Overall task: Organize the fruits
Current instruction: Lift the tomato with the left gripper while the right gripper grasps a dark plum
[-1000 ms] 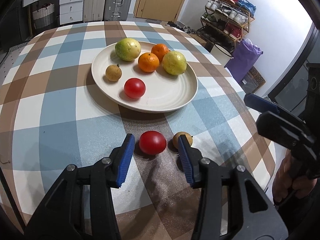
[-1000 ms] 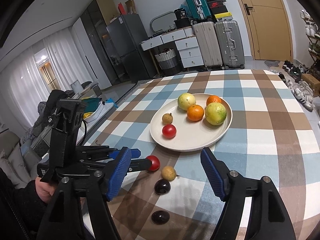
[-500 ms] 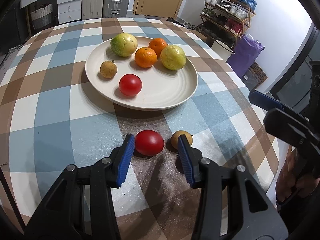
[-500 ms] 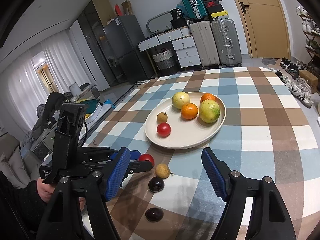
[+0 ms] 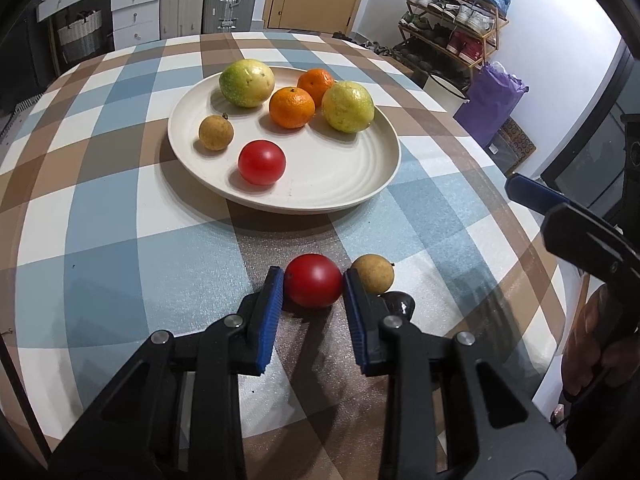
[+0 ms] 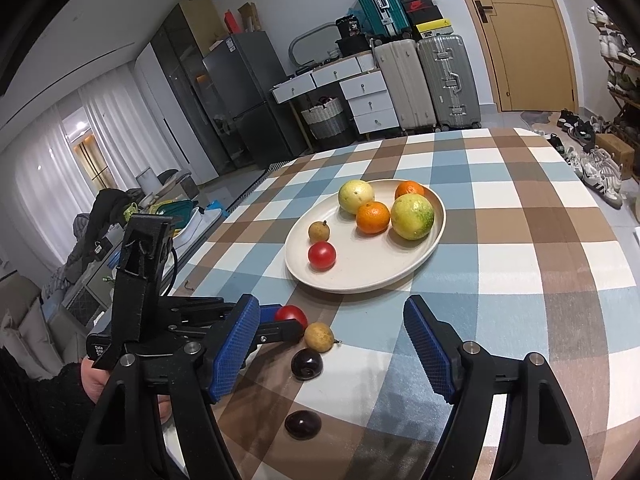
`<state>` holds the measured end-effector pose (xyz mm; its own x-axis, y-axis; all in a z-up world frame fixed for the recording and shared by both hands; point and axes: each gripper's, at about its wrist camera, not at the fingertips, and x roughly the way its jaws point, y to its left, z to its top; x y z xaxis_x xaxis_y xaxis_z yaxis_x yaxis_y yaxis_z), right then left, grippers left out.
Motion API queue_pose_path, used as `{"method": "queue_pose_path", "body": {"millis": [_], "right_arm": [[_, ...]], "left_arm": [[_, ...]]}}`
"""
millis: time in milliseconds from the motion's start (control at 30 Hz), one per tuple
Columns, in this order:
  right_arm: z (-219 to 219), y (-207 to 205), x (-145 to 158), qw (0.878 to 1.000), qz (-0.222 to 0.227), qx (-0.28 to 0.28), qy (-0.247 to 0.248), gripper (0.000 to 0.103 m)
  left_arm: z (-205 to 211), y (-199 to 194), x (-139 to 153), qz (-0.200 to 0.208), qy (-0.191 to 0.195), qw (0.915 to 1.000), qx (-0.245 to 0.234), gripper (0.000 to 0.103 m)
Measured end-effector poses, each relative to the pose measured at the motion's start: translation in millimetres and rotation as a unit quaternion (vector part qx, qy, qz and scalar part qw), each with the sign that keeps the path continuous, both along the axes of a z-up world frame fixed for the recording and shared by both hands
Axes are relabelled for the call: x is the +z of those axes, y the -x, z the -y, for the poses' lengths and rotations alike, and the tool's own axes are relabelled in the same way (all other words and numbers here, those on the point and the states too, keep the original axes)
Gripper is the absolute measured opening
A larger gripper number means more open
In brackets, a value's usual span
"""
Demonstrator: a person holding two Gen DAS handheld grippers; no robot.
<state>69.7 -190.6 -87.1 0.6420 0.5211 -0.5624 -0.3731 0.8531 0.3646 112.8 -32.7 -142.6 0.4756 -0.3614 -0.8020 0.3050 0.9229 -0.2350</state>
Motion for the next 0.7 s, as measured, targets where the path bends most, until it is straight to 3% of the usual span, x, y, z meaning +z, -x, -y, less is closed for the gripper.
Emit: {"method": "queue_pose_path", "body": {"millis": [700], "right_arm": [[-17.8, 6.9, -14.1, 0.999, -0.029, 0.017, 0.032, 0.076]], "left_arm": [[-21.5, 22.6, 23.5, 0.031, 0.023, 0.9992, 0.015, 0.027]]}}
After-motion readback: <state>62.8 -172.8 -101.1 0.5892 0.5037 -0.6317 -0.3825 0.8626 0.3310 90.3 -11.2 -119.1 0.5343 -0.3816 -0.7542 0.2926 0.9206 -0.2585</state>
